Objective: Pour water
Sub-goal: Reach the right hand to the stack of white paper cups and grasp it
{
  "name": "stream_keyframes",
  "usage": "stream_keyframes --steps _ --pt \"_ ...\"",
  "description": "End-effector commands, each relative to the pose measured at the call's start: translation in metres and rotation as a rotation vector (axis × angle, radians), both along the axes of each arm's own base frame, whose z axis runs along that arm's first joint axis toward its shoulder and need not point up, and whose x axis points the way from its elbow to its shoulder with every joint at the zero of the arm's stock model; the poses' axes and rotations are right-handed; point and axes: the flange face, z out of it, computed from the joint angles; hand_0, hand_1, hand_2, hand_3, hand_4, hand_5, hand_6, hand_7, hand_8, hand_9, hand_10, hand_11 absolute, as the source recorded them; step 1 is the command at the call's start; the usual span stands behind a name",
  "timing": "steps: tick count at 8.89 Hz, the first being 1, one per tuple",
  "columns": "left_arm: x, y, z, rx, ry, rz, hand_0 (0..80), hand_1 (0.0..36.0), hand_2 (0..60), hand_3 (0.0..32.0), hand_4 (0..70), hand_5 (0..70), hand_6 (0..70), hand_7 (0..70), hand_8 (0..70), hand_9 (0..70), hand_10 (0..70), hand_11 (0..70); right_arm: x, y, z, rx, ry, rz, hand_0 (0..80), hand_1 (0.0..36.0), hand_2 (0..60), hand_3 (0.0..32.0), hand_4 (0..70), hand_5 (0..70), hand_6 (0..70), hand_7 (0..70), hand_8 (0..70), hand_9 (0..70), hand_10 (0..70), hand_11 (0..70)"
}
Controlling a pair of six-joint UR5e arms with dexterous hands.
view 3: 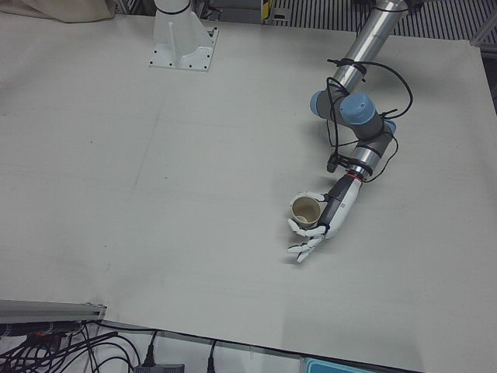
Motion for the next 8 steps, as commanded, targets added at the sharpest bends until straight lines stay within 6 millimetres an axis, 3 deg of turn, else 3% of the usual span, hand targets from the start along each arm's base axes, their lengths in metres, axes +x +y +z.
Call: stream_keyframes --steps 1,3,5,6,8 --pt "0.000 0.000 0.000 0.001 0.015 0.001 80.0 36.0 60.0 0.0 70.0 70.0 18.1 19.8 9.0 9.3 8.1 14.8 -0.030 -0.018 -0.013 0.032 0.066 -0.048 63.2 21.0 0.0 0.0 17.7 9.6 6.5 6.8 0.3 0.0 0.0 0.0" --pt "-0.005 0.004 0.006 -0.007 0.016 -0.002 80.0 36.0 60.0 0.0 70.0 70.0 18.0 19.5 9.0 9.2 8.1 14.7 -0.048 -0.019 -0.016 0.050 0.105 -0.082 70.4 24.0 0.0 0.0 21.7 12.1 8.4 9.9 0.6 0.5 0.0 0.0" --pt "-0.005 0.004 0.006 -0.006 0.017 -0.002 80.0 36.0 60.0 0.0 70.0 70.0 17.5 19.1 8.9 9.2 8.2 14.9 -0.054 -0.020 -0.021 0.047 0.124 -0.091 80.0 27.2 0.0 0.0 23.5 15.9 11.7 15.8 1.5 1.7 0.0 0.0" --pt "-0.005 0.004 0.005 -0.004 0.019 -0.002 80.0 36.0 60.0 0.0 70.0 70.0 17.3 19.0 8.8 9.2 8.2 14.9 -0.056 -0.024 -0.029 0.052 0.130 -0.093 80.0 28.0 0.0 0.0 25.2 17.6 13.4 18.0 2.3 2.2 0.0 0.0" --pt "-0.005 0.004 0.006 -0.004 0.020 -0.002 80.0 36.0 60.0 0.0 70.0 70.0 17.0 18.6 8.9 9.1 8.3 14.9 -0.059 -0.026 -0.038 0.043 0.152 -0.097 80.0 29.3 0.4 0.0 34.3 28.2 22.2 29.1 9.5 11.8 1.5 5.1"
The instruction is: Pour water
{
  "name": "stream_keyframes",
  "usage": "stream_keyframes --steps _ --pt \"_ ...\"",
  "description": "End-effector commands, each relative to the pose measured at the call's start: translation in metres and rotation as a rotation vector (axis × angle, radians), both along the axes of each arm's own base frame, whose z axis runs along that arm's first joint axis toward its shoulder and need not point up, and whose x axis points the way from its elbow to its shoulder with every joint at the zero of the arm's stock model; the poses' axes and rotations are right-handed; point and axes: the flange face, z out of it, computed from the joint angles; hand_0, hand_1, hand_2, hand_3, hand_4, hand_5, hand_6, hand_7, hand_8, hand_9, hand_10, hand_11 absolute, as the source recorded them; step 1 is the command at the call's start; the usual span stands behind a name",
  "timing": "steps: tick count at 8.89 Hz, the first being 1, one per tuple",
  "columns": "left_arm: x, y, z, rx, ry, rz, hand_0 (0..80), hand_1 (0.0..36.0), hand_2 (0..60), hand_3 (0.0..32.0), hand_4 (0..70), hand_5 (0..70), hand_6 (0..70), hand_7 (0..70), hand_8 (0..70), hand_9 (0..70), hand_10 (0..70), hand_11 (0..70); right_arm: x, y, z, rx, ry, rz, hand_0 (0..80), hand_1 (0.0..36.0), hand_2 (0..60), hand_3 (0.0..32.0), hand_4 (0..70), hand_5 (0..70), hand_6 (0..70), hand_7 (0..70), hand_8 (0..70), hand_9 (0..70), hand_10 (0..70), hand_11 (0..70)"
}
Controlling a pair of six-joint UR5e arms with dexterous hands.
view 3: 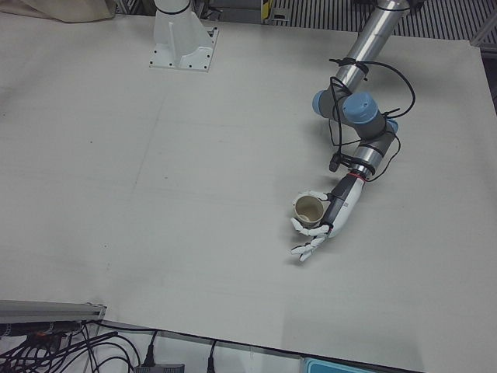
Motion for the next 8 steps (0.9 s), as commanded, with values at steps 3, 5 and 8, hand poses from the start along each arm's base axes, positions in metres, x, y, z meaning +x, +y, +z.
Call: stream_keyframes --steps 3,5,8 --pt "-0.001 0.000 -0.003 -0.003 0.019 0.001 80.0 36.0 60.0 0.0 70.0 70.0 16.7 18.4 8.8 9.0 8.1 14.8 -0.005 -0.004 -0.016 -0.006 0.042 -0.005 80.0 25.9 3.0 0.0 46.0 46.5 41.2 48.5 27.7 36.2 17.4 27.6" --pt "0.002 0.000 -0.049 0.005 0.024 0.017 80.0 36.0 60.0 0.0 70.0 70.0 17.0 18.5 8.7 8.7 7.7 14.2 -0.006 -0.012 -0.037 0.017 0.031 0.001 79.3 24.2 16.6 0.0 53.5 69.6 59.6 67.0 47.8 61.6 39.1 56.5" --pt "0.019 -0.015 -0.138 0.048 0.045 0.031 80.0 36.0 60.0 0.0 70.0 70.0 19.5 19.1 8.8 8.4 7.5 13.9 0.035 -0.036 -0.147 0.039 0.017 0.082 62.8 20.3 27.8 0.0 57.8 70.0 69.6 70.0 56.1 70.0 44.5 63.7"
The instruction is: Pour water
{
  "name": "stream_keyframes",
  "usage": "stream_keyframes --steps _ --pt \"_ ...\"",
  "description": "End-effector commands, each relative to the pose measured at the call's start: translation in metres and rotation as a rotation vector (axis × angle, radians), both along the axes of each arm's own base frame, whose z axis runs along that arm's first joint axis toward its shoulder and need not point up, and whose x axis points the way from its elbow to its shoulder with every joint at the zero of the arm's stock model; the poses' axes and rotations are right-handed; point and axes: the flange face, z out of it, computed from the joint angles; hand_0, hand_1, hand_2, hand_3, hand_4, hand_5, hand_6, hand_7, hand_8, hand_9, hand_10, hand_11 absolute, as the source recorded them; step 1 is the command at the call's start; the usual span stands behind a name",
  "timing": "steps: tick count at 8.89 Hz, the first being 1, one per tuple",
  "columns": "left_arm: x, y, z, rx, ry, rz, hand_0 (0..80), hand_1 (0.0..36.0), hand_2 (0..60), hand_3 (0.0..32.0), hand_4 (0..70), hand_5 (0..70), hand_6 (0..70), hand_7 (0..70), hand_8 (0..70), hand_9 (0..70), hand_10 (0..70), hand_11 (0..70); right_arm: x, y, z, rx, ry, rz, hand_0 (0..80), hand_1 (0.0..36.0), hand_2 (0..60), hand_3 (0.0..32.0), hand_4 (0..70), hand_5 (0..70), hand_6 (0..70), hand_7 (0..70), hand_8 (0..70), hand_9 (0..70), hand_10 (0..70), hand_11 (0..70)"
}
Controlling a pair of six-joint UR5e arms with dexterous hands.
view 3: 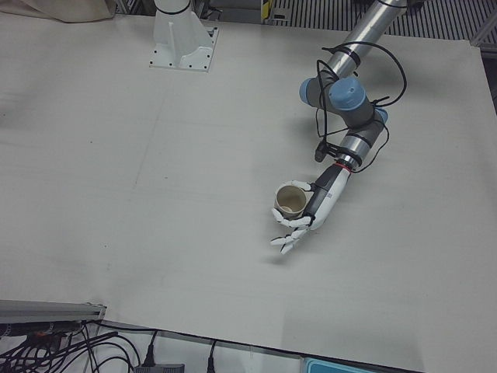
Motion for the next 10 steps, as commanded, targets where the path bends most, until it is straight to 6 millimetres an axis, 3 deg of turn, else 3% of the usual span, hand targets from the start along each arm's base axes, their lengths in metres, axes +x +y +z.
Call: stream_keyframes --steps 1,2,3,4,5,6,7,8,10 --pt "0.031 -0.028 -0.095 0.047 0.019 0.029 80.0 36.0 60.0 0.0 70.0 70.0 21.0 19.7 9.0 8.5 7.3 13.6 0.068 -0.020 -0.123 0.053 -0.025 0.126 60.2 21.1 37.6 0.0 55.4 70.0 70.0 70.0 57.2 70.0 46.0 65.7" --pt "0.077 -0.029 -0.132 0.053 0.023 0.085 80.0 36.0 60.0 0.0 70.0 70.0 21.6 19.9 9.0 8.5 7.2 13.5 0.094 -0.018 -0.185 0.068 -0.044 0.172 61.4 22.0 38.3 0.0 58.0 70.0 70.0 70.0 55.4 70.0 42.7 61.0" --pt "0.124 -0.021 -0.162 0.054 0.017 0.147 80.0 36.0 60.0 0.0 70.0 70.0 21.9 19.9 9.1 8.5 7.4 13.8 0.119 -0.029 -0.251 0.110 -0.058 0.220 62.4 23.1 40.6 0.0 60.8 70.0 70.0 70.0 54.5 70.0 41.2 58.9" --pt "0.166 -0.012 -0.191 0.078 -0.013 0.194 80.0 36.0 60.0 0.0 70.0 70.0 21.8 19.9 9.1 8.5 7.6 14.1 0.131 -0.043 -0.318 0.155 -0.068 0.243 62.4 23.1 40.6 0.0 60.8 70.0 70.0 70.0 54.5 70.0 41.2 58.9" --pt "0.186 -0.015 -0.217 0.104 -0.048 0.203 80.0 36.0 60.0 0.0 70.0 70.0 22.3 19.8 9.2 8.5 7.6 14.1 0.131 -0.052 -0.385 0.209 -0.061 0.254 63.9 25.7 49.0 0.0 66.6 70.0 70.0 70.0 54.2 69.2 41.1 58.9" --pt "0.205 -0.002 -0.221 0.099 -0.062 0.244 80.0 36.0 60.0 0.0 70.0 70.0 23.4 19.9 9.5 8.5 7.6 14.1 0.129 -0.071 -0.460 0.311 0.042 0.275 76.8 32.4 60.0 0.0 70.0 70.0 70.0 70.0 53.8 68.4 40.4 58.1" --pt "0.206 0.001 -0.222 0.093 -0.066 0.250 80.0 36.0 60.0 0.0 70.0 70.0 24.2 19.9 9.5 8.3 7.2 13.5 0.095 -0.085 -0.548 0.427 0.202 0.277 80.0 36.0 60.0 0.0 70.0 70.0 70.0 70.0 55.2 70.0 41.5 60.1" --pt "0.203 0.001 -0.226 0.092 -0.063 0.249 80.0 36.0 60.0 0.0 70.0 70.0 23.9 19.8 9.4 8.2 7.1 13.4 0.018 -0.086 -0.589 0.475 0.275 0.259 80.0 36.0 60.0 0.0 70.0 70.0 70.0 70.0 56.8 70.0 42.5 61.9" --pt "0.193 0.003 -0.244 0.105 -0.047 0.256 80.0 36.0 60.0 0.0 70.0 70.0 22.6 19.1 8.9 7.7 6.5 12.5 -0.147 -0.049 -0.600 0.531 0.432 0.221 80.0 36.0 60.0 0.0 70.0 70.0 70.0 70.0 55.7 70.0 41.8 61.0"
